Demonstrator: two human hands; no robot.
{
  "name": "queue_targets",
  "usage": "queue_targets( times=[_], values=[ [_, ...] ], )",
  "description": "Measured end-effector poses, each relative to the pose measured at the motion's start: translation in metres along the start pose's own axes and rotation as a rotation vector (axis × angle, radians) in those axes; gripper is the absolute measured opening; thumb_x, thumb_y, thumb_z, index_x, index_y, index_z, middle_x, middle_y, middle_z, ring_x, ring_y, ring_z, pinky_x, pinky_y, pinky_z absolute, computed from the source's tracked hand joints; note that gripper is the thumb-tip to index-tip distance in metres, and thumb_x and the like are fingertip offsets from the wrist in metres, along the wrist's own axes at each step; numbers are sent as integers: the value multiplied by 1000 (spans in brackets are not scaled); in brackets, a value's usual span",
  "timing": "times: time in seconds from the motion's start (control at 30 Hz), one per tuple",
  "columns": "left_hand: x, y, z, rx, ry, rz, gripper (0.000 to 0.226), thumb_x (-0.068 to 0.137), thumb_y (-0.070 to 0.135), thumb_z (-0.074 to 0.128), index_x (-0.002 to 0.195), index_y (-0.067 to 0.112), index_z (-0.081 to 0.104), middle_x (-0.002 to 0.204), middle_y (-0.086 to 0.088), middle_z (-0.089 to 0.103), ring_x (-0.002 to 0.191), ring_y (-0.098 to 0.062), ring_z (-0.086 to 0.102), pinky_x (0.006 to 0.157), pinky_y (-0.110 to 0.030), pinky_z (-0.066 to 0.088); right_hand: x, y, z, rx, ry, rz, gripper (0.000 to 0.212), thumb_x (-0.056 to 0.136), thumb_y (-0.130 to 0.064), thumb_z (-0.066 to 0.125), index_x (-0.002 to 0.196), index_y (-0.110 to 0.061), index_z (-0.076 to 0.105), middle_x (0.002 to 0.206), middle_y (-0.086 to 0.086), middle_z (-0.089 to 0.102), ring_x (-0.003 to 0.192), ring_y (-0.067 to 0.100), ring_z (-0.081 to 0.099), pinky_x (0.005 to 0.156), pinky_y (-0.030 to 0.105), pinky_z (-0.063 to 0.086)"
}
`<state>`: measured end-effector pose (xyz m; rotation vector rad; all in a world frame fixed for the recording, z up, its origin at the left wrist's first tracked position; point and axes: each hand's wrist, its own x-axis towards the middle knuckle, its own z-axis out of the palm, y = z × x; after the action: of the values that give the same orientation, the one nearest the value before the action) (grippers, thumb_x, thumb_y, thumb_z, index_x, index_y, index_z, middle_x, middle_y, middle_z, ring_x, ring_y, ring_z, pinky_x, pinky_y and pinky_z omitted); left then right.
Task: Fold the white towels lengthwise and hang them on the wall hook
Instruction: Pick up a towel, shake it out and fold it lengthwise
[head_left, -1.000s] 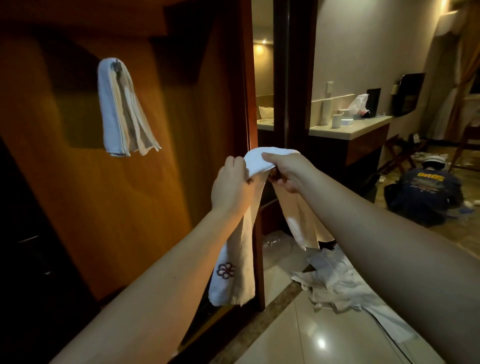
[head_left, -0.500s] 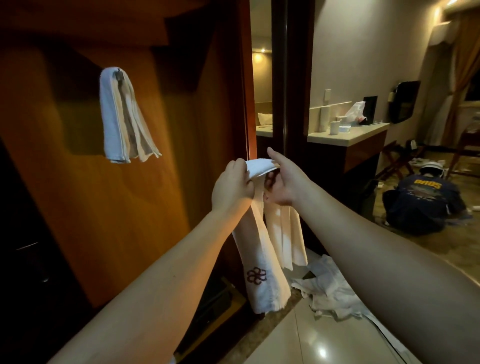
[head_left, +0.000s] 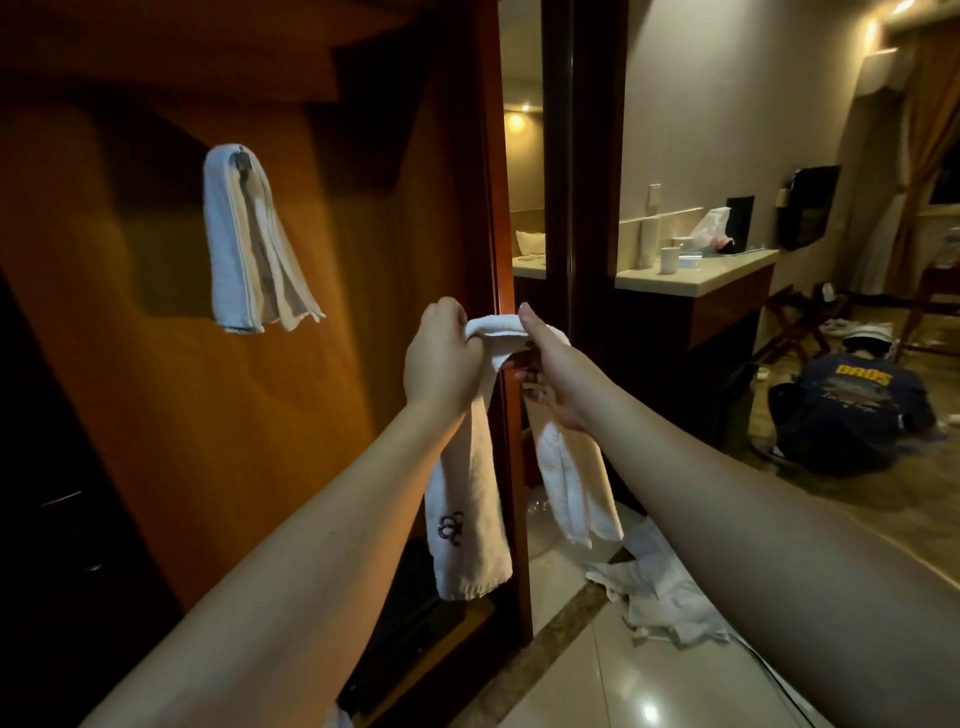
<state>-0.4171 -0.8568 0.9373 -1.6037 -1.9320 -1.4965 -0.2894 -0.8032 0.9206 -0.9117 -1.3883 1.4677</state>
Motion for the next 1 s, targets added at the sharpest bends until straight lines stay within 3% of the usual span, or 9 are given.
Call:
queue_targets(
  times=[0.13,0.23,0.37,0.5,0.6,0.7,0.77,0.87,1.0],
  values=[
    [3,1,-4,0,-14,18,10,93,12,54,91,21,52,85,8,48,66,-6,45,53,-19,28,3,6,0,-54,-22,-101,27,86,-50,71,107,-33,69,88,-16,74,87,2,62,73,21,45],
    [4,4,-5,6,-17,43,10,93,10,55,91,20,52,86,7,48,66,-6,45,53,-19,28,5,6,0,-176,26,-164,15,89,-23,68,103,-18,71,100,2,76,100,19,69,84,35,56],
    [6,4,-4,23,-6,86,12,94,10,54,100,18,61,97,3,54,72,-6,47,58,-16,30,0,-1,2,-62,55,-172,19,96,-6,51,87,-13,67,72,0,69,72,13,69,55,20,55],
    [3,-5,0,128,19,173,28,98,13,51,118,12,70,99,0,51,96,-12,42,75,-24,33,-3,-3,6,57,44,-112,20,97,-3,47,106,-6,64,69,0,55,70,11,60,64,27,60],
    [0,-7,4,133,-31,167,31,99,14,49,124,11,68,114,-6,62,111,-21,54,83,-25,42,-5,-1,7,102,50,-88,22,95,-4,47,107,-8,63,51,-5,52,50,5,56,69,31,60],
    [-1,-9,6,88,-78,119,26,100,14,47,115,16,68,101,0,67,96,-19,63,67,-20,41,-9,0,8,8,121,-119,15,78,-12,51,72,-18,63,47,-7,46,44,8,49,59,31,45],
    [1,-9,5,74,-61,96,26,100,15,47,116,15,68,103,-1,69,89,-16,62,61,-18,40,-12,1,8,-22,158,-132,10,69,-20,52,63,-21,60,49,-6,48,48,10,51,59,32,43],
    [4,-6,3,83,-64,94,28,101,16,46,119,13,67,102,-3,69,85,-16,61,55,-17,32,-15,0,10,-9,156,-141,8,71,-23,54,67,-23,61,54,-6,53,58,13,54,61,31,43],
    [0,1,0,6,-112,110,30,99,15,48,121,16,68,106,-1,71,97,-19,65,73,-31,53,-15,-1,7,153,160,-78,10,86,-15,55,80,-16,64,68,1,53,62,13,51,58,29,41]
  ],
)
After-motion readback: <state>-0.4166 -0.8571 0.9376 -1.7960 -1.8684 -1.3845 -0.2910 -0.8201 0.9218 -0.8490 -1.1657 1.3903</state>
